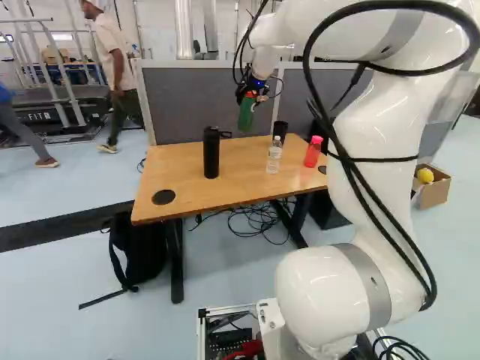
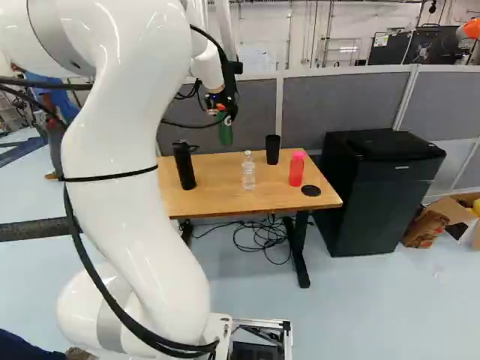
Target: Pick up the green bottle from the table
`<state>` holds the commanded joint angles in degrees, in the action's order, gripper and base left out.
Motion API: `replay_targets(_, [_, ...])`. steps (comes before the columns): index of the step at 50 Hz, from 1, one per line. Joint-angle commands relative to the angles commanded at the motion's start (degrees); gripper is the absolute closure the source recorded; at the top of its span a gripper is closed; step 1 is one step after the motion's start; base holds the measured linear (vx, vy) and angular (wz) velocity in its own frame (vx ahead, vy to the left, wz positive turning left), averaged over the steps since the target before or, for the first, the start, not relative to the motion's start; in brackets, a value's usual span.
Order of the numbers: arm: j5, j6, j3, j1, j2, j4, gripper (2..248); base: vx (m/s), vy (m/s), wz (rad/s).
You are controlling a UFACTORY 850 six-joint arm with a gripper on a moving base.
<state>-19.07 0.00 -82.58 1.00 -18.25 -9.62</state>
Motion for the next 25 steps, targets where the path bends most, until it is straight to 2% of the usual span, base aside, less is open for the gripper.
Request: replay_targets(25, [0.0, 0.0, 3.59, 0.03, 3.07, 0.0, 128, 0.0, 0.0, 0.0])
